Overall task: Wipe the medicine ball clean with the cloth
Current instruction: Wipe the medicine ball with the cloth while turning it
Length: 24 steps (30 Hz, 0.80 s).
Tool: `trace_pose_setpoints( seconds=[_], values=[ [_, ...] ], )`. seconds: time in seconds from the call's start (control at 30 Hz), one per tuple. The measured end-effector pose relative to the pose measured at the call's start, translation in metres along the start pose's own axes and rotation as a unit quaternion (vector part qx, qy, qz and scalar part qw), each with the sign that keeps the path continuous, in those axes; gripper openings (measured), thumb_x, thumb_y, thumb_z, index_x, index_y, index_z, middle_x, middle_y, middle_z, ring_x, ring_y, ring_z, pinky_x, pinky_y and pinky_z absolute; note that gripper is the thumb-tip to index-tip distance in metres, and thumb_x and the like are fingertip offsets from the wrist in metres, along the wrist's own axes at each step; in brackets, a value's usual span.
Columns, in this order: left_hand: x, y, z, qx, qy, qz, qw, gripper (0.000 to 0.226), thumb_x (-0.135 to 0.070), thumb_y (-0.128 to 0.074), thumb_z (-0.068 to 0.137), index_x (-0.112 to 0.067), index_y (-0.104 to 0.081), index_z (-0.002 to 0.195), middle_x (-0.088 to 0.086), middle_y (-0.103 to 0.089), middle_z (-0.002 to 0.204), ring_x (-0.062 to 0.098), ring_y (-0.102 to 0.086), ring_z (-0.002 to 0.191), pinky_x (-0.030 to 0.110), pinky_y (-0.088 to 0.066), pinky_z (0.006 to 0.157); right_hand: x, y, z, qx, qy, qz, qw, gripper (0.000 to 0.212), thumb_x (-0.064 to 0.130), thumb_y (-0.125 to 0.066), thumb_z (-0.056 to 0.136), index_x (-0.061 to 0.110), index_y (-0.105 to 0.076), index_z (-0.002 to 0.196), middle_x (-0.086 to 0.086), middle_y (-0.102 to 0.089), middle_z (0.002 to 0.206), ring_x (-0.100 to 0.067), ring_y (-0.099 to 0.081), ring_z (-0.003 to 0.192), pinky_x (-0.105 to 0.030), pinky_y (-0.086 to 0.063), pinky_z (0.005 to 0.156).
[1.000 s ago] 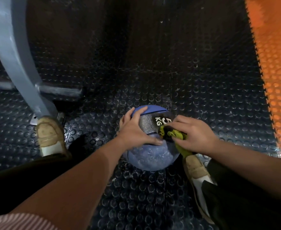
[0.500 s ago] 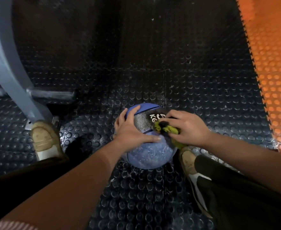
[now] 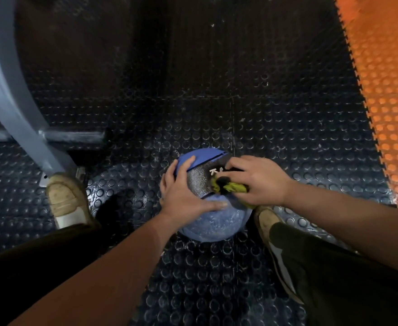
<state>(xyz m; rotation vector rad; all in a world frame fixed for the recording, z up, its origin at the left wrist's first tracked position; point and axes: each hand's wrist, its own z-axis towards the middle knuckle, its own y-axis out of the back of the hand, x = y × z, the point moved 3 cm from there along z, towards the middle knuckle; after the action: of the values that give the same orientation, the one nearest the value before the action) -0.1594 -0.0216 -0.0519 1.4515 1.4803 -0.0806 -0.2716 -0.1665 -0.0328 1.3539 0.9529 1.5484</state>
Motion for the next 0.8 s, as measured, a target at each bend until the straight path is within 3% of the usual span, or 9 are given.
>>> trace_pose_setpoints(
  seconds=[0.1, 0.2, 0.4, 0.47, 0.53, 0.6, 0.67, 0.73, 0.8],
  values=[
    [0.002, 0.003, -0.001, 0.0, -0.001, -0.003, 1.0, 0.111, -0.051, -0.091, 0.05, -0.063, -0.02, 0.135, -0.027, 0.003, 0.151, 0.017, -0.001, 0.145, 0.052, -0.021, 0.115, -0.019, 0.002, -0.02, 0.001, -0.023, 0.008, 1.0, 0.036, 0.03, -0.051, 0.078, 0.018, -0.063, 0.11, -0.008, -0.064, 0.09, -0.028, -0.061, 0.065, -0.03, -0.053, 0.052],
    [0.004, -0.001, -0.004, -0.023, 0.002, 0.006, 1.0, 0.115, -0.052, -0.091, 0.048, -0.059, -0.019, 0.138, -0.026, 0.003, 0.152, 0.016, 0.0, 0.145, 0.05, -0.021, 0.116, -0.025, -0.001, -0.024, -0.005, -0.031, -0.012, 0.999, 0.037, 0.031, -0.051, 0.078, 0.016, -0.069, 0.106, -0.008, -0.063, 0.09, -0.028, -0.061, 0.065, -0.031, -0.053, 0.051],
    [0.005, -0.007, -0.008, -0.037, -0.008, -0.002, 0.999, 0.112, -0.05, -0.092, 0.047, -0.061, -0.02, 0.132, -0.022, 0.002, 0.154, 0.017, 0.0, 0.145, 0.052, -0.018, 0.116, 0.015, -0.001, 0.014, 0.005, 0.051, -0.013, 0.999, 0.032, 0.034, -0.057, 0.078, 0.024, -0.07, 0.105, -0.002, -0.061, 0.089, -0.022, -0.056, 0.063, -0.03, -0.048, 0.045],
    [0.005, -0.007, -0.007, -0.03, -0.015, 0.003, 0.999, 0.112, -0.051, -0.091, 0.047, -0.061, -0.02, 0.133, -0.023, 0.003, 0.153, 0.017, 0.0, 0.145, 0.053, -0.018, 0.116, 0.012, -0.004, 0.015, 0.012, 0.04, -0.018, 0.999, 0.031, 0.034, -0.061, 0.075, 0.023, -0.071, 0.102, -0.001, -0.062, 0.09, -0.021, -0.058, 0.065, -0.027, -0.048, 0.046],
    [0.007, -0.004, -0.005, -0.019, -0.011, 0.006, 1.0, 0.115, -0.054, -0.09, 0.047, -0.059, -0.02, 0.138, -0.026, 0.004, 0.151, 0.015, 0.0, 0.145, 0.052, -0.019, 0.117, 0.001, -0.003, 0.011, -0.017, -0.038, 0.039, 0.998, 0.032, 0.035, -0.05, 0.077, 0.016, -0.071, 0.091, 0.0, -0.061, 0.09, -0.023, -0.061, 0.069, -0.031, -0.052, 0.053],
    [0.006, -0.003, -0.004, -0.015, -0.009, 0.007, 1.0, 0.117, -0.055, -0.09, 0.046, -0.058, -0.019, 0.14, -0.028, 0.004, 0.15, 0.015, 0.0, 0.145, 0.053, -0.02, 0.117, -0.018, -0.001, 0.01, -0.044, -0.203, 0.112, 0.972, 0.032, 0.034, -0.047, 0.082, 0.01, -0.067, 0.086, 0.0, -0.058, 0.091, -0.026, -0.062, 0.08, -0.032, -0.049, 0.065],
    [0.003, -0.003, -0.002, -0.018, -0.005, 0.01, 1.0, 0.117, -0.055, -0.09, 0.047, -0.057, -0.019, 0.14, -0.027, 0.003, 0.15, 0.014, 0.001, 0.144, 0.053, -0.02, 0.117, -0.032, -0.003, 0.015, 0.014, -0.339, 0.144, 0.929, 0.023, 0.029, -0.053, 0.088, 0.01, -0.066, 0.093, -0.002, -0.059, 0.097, -0.024, -0.059, 0.092, -0.03, -0.043, 0.071],
    [0.001, -0.004, -0.001, -0.023, -0.004, 0.013, 1.0, 0.117, -0.055, -0.09, 0.047, -0.056, -0.02, 0.141, -0.025, 0.002, 0.151, 0.014, 0.0, 0.144, 0.051, -0.02, 0.117, -0.036, -0.003, 0.022, 0.048, -0.384, 0.151, 0.91, 0.015, 0.026, -0.054, 0.089, 0.014, -0.063, 0.088, -0.001, -0.059, 0.094, -0.022, -0.059, 0.093, -0.028, -0.039, 0.069],
    [0.001, -0.004, -0.001, -0.028, -0.004, 0.009, 1.0, 0.116, -0.053, -0.091, 0.047, -0.057, -0.02, 0.139, -0.024, 0.001, 0.152, 0.014, 0.0, 0.144, 0.05, -0.02, 0.117, -0.029, 0.0, 0.026, 0.049, -0.361, 0.134, 0.922, 0.012, 0.028, -0.054, 0.09, 0.019, -0.055, 0.082, 0.004, -0.052, 0.091, -0.02, -0.056, 0.094, -0.027, -0.035, 0.069]
  ],
)
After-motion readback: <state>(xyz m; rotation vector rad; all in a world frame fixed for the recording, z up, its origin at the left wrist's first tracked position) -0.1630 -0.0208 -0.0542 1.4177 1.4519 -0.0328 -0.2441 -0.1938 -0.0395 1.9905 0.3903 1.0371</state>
